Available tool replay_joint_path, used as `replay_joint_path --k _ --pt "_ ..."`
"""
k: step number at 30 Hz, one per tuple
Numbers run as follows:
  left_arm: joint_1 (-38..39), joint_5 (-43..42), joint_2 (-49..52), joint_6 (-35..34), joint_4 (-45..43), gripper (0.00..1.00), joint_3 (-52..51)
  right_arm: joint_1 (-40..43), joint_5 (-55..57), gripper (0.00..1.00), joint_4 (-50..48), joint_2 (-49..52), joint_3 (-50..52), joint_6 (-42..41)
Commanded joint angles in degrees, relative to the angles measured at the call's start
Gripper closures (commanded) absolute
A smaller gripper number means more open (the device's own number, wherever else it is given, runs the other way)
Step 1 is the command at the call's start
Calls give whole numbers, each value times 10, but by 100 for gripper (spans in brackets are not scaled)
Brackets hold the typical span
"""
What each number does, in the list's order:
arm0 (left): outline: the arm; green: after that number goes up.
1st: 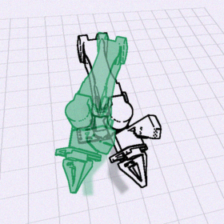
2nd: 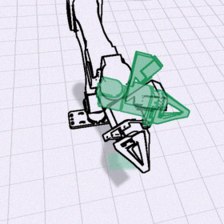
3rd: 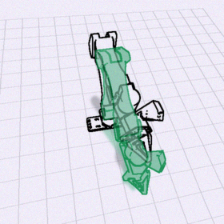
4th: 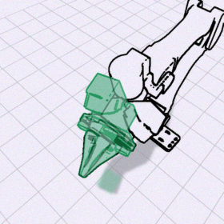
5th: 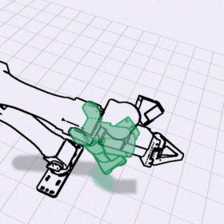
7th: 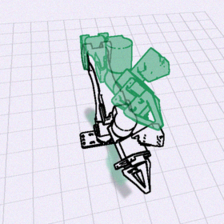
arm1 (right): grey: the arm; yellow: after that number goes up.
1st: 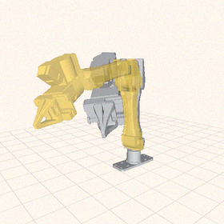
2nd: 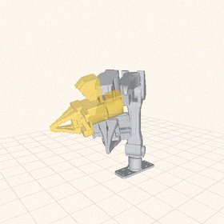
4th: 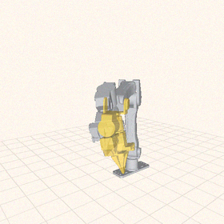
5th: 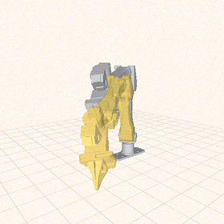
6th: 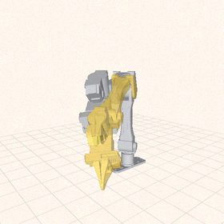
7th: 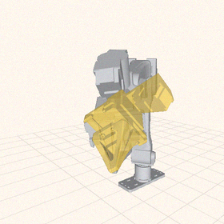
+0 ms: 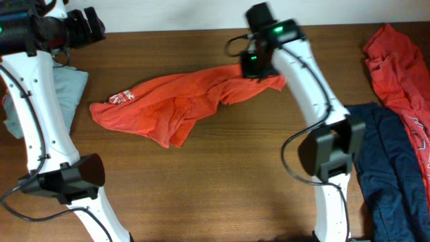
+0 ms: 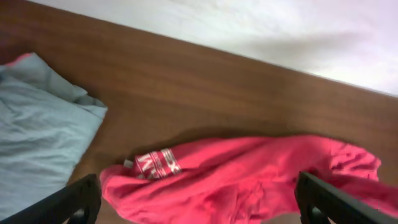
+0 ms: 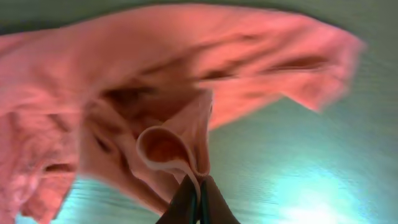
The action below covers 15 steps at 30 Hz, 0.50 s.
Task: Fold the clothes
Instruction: 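Grasp the shirt's right sleeve with the right gripper and pull it rightward, then grasp the shirt's left edge with the left gripper and pull it up-left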
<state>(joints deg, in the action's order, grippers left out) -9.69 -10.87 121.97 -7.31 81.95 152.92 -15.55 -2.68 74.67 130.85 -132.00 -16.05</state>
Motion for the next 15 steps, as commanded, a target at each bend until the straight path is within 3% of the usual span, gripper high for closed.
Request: replay_joint_path --k 1,12,13,14,15 --pt "26 2 0 46 13 1 -3 74 6 96 21 -3 -3 -9" --pt "73 2 0 77 47 1 -3 231 3 96 57 -3 0 -8" --pt "77 2 0 84 54 1 -3 239 2 84 61 -3 0 -7" --pt "84 2 0 96 65 1 -3 248 0 42 67 -3 0 -7" --pt "91 1 0 105 74 1 -3 252 -2 19 70 -3 0 -5"
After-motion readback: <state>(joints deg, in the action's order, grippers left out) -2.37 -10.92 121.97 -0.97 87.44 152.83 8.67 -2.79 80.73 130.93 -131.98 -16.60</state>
